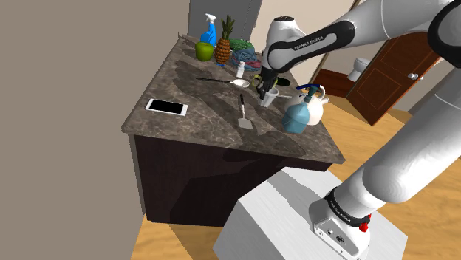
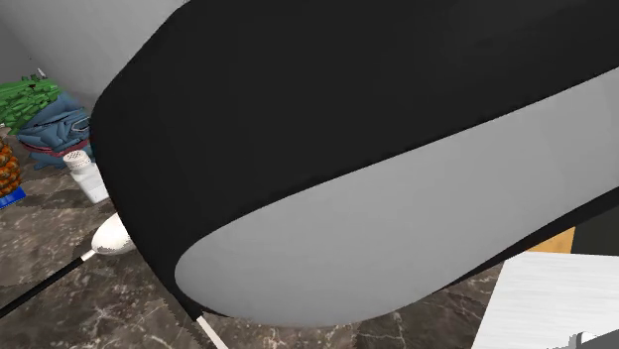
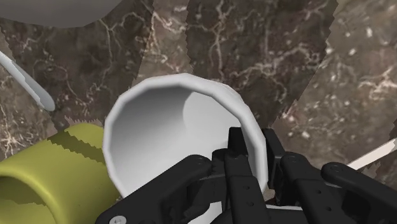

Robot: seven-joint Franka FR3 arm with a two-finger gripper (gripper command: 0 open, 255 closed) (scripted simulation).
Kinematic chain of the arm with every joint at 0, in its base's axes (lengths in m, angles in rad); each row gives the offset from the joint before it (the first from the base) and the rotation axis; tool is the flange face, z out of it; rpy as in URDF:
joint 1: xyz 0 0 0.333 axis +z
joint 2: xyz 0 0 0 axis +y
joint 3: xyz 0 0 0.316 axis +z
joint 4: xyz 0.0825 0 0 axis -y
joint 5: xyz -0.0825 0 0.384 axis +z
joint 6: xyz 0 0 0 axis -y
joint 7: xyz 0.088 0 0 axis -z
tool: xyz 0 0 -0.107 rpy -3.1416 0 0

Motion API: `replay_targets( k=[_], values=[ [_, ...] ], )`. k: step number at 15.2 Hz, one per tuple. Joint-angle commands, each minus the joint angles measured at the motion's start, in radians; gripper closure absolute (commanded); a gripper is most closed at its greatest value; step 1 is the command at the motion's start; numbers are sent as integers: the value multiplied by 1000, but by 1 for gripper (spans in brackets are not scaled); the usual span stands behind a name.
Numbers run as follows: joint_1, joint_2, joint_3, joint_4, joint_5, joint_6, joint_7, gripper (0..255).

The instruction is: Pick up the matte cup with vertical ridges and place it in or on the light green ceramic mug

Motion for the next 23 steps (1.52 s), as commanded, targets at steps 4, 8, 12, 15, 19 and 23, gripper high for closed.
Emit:
replay_targets(
  k=[4, 8, 12, 15, 19, 23],
  values=[
    [0, -37, 1, 28, 10, -63, -19, 255],
    [2, -62, 2, 55, 17, -114, -31, 255],
    [3, -83, 3, 85, 23, -165, -43, 255],
    [4, -97, 4, 110, 28, -203, -51, 255],
    [5, -113, 6, 146, 33, -254, -62, 255],
    [7, -125, 7, 186, 38, -306, -72, 255]
  ],
)
